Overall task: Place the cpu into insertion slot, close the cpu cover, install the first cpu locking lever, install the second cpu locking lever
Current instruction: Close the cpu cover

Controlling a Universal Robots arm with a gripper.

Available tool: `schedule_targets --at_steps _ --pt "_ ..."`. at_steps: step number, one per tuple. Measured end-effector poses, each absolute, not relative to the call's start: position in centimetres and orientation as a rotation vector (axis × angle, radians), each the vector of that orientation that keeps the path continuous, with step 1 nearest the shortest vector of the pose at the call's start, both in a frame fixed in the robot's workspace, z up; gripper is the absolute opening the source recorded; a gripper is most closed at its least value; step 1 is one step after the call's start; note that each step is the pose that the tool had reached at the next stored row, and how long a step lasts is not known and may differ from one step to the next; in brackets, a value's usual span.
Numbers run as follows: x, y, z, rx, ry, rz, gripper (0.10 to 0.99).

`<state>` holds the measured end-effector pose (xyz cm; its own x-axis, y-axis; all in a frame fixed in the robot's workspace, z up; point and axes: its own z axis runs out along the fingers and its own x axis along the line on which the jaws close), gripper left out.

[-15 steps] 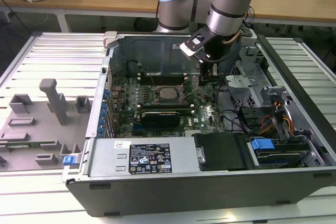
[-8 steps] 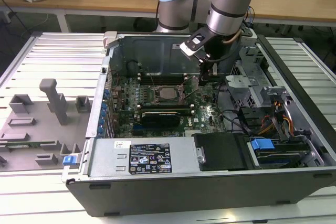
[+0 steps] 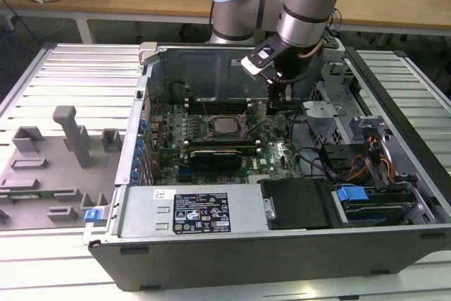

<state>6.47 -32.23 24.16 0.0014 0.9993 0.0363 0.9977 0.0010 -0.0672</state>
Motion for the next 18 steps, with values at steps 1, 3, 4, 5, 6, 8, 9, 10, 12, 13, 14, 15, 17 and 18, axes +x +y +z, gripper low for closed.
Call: schedule_targets --at_steps 1,3,4,5,6,8,9,10,12,13,14,15,17,18 --pt "6.4 -32.2 24.2 -2.17 -2.17 0.034 0.106" --pt "6.4 -32.2 24.2 -2.169 -2.17 0.033 0.106" --pt "6.4 -32.2 24.2 -2.17 -2.169 0.034 0.106" --pt "6.3 -32.2 24.2 -2.17 -2.17 0.034 0.106" --pt "6.3 -32.2 24.2 -2.17 -2.169 0.033 0.106" --pt "6.3 -32.2 24.2 -2.17 -2.169 0.034 0.106" --pt "6.2 -32.2 24.2 -2.17 -2.169 0.034 0.106" --pt "6.2 -32.2 24.2 -2.17 -2.17 0.033 0.106" --pt "5.9 -32.2 24.2 -2.17 -2.17 0.033 0.106" --pt "5.7 -32.2 24.2 -2.17 -2.17 0.033 0.106" --pt "5.4 -32.2 24.2 -2.17 -2.17 0.033 0.106" --pt "5.3 -32.2 24.2 -2.17 -2.17 0.032 0.106" --pt "5.0 -32.2 24.2 -2.171 -2.17 0.031 0.106" --pt "4.8 -32.2 24.2 -2.171 -2.171 0.031 0.106"
